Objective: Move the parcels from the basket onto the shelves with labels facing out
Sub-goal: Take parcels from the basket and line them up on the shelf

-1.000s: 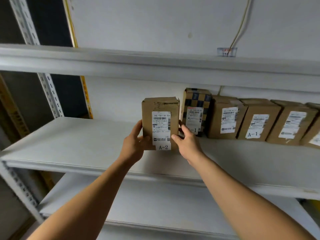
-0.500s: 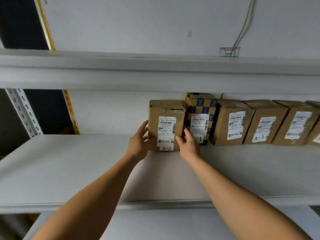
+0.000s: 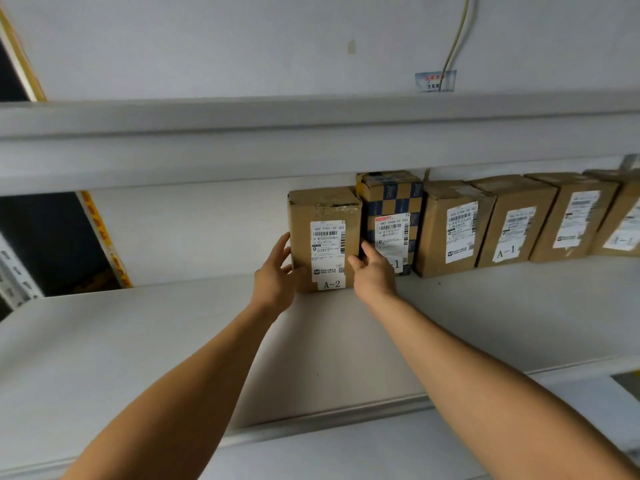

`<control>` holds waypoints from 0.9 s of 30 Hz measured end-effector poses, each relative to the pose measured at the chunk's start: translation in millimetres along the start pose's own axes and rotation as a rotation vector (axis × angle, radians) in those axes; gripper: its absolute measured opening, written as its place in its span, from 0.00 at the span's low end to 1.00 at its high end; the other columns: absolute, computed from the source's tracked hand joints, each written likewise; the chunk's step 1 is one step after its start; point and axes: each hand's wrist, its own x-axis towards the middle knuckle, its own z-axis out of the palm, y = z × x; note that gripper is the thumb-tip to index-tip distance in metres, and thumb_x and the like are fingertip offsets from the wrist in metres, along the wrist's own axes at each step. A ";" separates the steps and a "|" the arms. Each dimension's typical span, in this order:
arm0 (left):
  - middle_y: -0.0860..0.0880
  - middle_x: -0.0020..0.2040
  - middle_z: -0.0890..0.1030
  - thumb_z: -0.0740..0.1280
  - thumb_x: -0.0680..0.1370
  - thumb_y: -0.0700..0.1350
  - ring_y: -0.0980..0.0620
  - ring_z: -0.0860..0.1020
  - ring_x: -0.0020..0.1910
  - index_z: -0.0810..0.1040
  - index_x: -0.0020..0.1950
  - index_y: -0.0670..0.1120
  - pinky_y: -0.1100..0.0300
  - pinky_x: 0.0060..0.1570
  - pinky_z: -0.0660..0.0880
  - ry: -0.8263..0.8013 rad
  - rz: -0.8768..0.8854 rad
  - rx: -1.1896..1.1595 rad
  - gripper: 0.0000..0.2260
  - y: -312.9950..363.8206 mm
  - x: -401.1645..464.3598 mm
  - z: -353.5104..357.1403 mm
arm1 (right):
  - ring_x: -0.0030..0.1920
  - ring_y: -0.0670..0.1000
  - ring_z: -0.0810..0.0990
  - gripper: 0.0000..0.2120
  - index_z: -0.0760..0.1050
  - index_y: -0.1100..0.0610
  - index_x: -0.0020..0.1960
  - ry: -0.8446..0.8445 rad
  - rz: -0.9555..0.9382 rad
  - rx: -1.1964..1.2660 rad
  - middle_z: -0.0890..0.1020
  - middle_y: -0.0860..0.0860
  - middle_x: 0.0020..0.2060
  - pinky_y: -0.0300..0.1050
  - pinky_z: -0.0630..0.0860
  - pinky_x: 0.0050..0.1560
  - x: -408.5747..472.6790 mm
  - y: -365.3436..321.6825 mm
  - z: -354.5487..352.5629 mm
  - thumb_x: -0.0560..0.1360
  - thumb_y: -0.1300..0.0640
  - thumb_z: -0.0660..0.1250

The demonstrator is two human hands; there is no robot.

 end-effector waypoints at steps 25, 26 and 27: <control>0.48 0.66 0.83 0.70 0.83 0.48 0.50 0.81 0.64 0.79 0.71 0.45 0.61 0.58 0.74 0.252 -0.041 0.360 0.18 50.1 -113.3 46.3 | 0.60 0.47 0.81 0.18 0.77 0.55 0.72 -0.275 -0.204 -0.041 0.84 0.52 0.62 0.36 0.73 0.59 -50.9 15.8 -92.4 0.83 0.55 0.70; 0.48 0.64 0.84 0.71 0.82 0.47 0.51 0.82 0.62 0.80 0.70 0.45 0.61 0.59 0.75 0.244 -0.019 0.365 0.17 53.1 -121.4 53.1 | 0.60 0.46 0.81 0.18 0.77 0.54 0.72 -0.284 -0.230 -0.060 0.84 0.51 0.61 0.34 0.72 0.58 -56.3 17.3 -101.9 0.83 0.55 0.70; 0.49 0.63 0.85 0.71 0.82 0.47 0.52 0.83 0.61 0.80 0.69 0.45 0.61 0.61 0.77 0.233 0.002 0.356 0.16 56.1 -128.5 60.7 | 0.59 0.45 0.81 0.17 0.77 0.53 0.72 -0.287 -0.254 -0.075 0.84 0.50 0.61 0.32 0.72 0.58 -61.8 19.2 -111.3 0.83 0.55 0.70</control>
